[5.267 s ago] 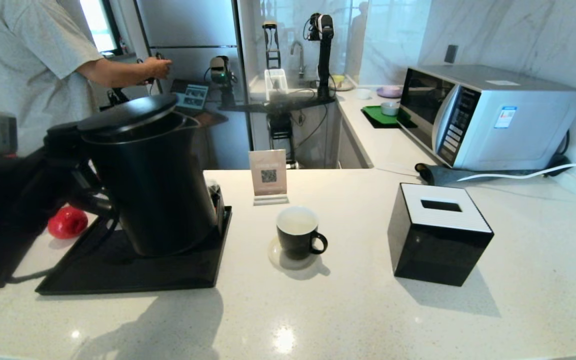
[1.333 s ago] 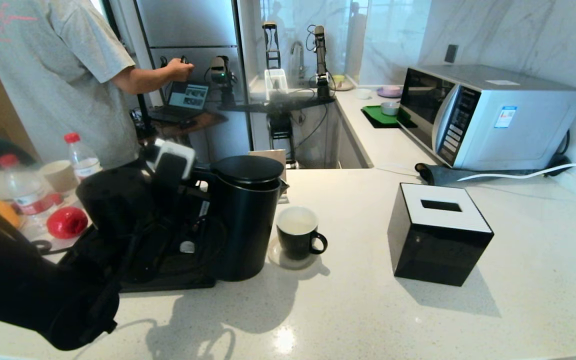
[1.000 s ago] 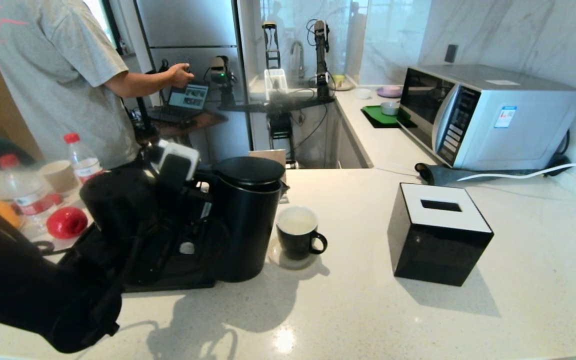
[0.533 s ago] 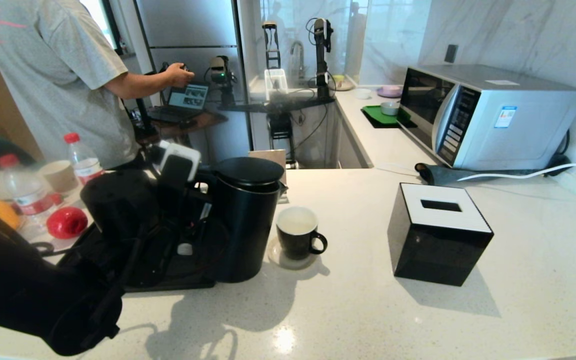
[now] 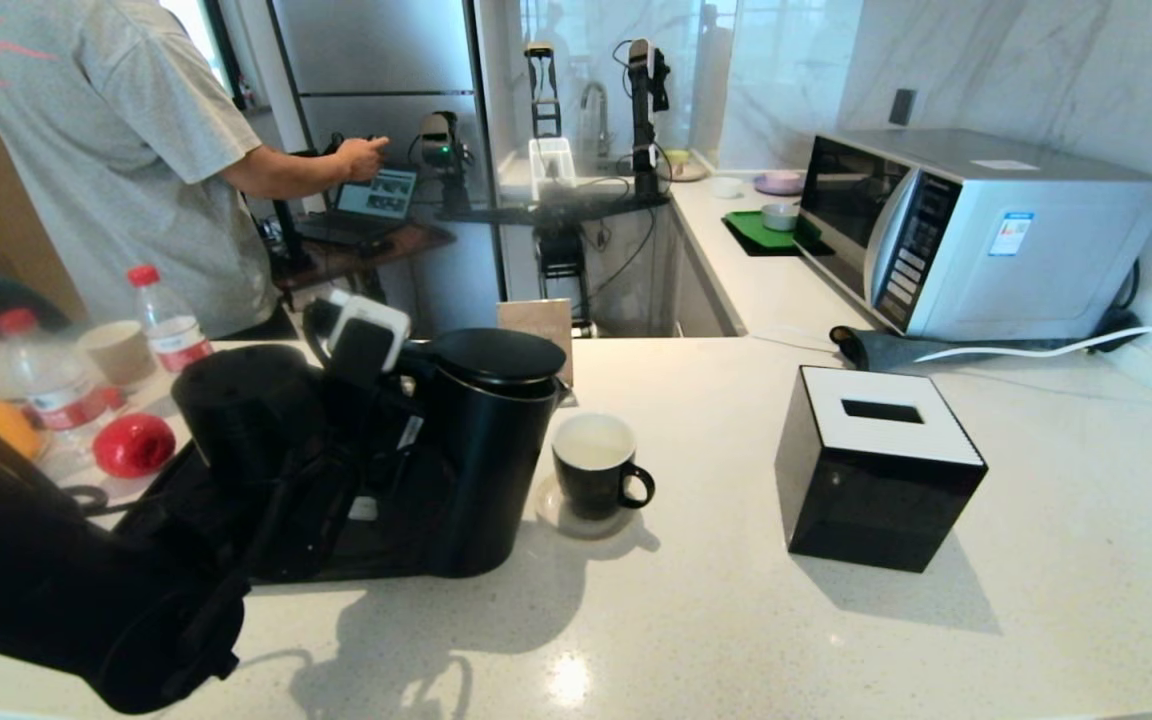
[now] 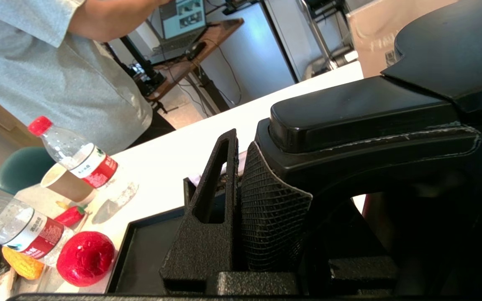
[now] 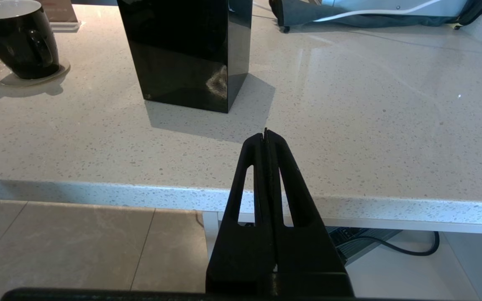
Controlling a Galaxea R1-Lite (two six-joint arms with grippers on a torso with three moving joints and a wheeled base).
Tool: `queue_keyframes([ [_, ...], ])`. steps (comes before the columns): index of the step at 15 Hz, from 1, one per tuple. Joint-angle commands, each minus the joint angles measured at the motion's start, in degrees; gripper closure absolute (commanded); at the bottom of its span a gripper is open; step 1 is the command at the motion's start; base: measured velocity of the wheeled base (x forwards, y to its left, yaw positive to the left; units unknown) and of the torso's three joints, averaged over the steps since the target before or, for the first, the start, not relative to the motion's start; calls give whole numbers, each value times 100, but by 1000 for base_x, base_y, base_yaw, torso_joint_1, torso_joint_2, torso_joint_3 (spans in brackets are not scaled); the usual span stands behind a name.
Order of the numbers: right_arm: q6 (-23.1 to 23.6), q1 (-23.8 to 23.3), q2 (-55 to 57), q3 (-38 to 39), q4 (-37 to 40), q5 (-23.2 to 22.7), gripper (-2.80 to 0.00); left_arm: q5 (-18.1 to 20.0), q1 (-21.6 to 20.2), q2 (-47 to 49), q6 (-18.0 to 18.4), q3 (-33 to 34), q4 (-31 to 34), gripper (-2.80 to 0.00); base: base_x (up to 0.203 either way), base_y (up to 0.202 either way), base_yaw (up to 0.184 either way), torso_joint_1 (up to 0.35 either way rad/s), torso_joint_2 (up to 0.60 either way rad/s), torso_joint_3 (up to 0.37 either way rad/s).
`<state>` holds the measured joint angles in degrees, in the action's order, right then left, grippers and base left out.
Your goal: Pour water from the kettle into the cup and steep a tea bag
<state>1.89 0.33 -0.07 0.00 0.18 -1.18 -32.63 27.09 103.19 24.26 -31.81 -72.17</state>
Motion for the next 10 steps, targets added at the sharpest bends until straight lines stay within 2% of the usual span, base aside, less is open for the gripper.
queue_keyframes([
  [1, 4, 2, 7, 0, -1, -5, 0, -15, -2, 17, 16, -27, 30, 0, 0, 0, 0, 0, 0, 0],
  [6, 4, 2, 7, 0, -1, -5, 0, -15, 109, 60, 17, -103, 539, 0, 0, 0, 0, 0, 0, 0],
  [10, 4, 2, 7, 0, -1, -5, 0, -15, 121, 116, 99, -429, 893, 0, 0, 0, 0, 0, 0, 0],
])
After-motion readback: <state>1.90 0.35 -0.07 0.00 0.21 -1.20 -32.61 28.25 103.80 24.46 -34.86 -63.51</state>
